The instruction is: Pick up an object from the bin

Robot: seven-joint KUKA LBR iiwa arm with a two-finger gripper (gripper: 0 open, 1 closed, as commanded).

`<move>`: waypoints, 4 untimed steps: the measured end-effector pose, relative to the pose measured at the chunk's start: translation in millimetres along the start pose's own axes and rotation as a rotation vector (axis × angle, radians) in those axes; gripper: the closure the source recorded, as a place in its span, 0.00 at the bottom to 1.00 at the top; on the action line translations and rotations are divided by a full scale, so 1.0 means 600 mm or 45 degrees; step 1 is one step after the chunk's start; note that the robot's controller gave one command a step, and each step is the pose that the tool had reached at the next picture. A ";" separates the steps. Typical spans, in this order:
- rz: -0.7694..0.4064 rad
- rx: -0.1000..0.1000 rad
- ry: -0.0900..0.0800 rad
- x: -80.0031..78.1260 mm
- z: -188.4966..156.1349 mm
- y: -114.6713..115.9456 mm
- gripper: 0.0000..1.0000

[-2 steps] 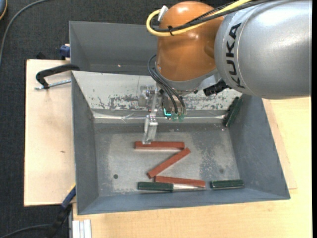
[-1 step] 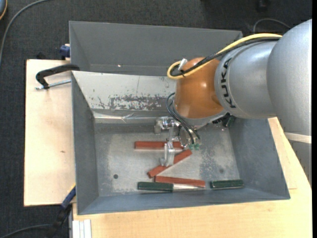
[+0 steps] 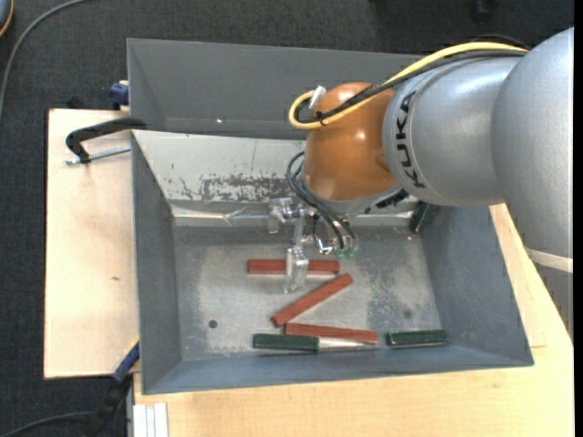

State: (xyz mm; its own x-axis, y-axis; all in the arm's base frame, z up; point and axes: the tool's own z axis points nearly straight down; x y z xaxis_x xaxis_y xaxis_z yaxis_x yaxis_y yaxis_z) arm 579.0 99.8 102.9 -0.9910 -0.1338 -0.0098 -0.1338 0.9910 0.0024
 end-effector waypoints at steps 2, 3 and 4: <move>-0.075 0.001 0.012 -0.033 0.056 -0.028 0.00; -0.073 0.000 0.008 -0.035 0.054 -0.026 0.00; -0.073 0.001 0.009 -0.034 0.054 -0.026 1.00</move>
Offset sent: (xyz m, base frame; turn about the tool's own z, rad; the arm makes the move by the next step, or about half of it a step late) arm 0.0184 -0.0330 -0.0014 -0.0066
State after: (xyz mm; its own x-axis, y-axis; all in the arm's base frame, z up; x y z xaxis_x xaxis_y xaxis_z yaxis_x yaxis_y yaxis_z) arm 601.9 86.9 70.5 -0.9817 -0.1906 -0.0029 -0.1906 0.9817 0.0016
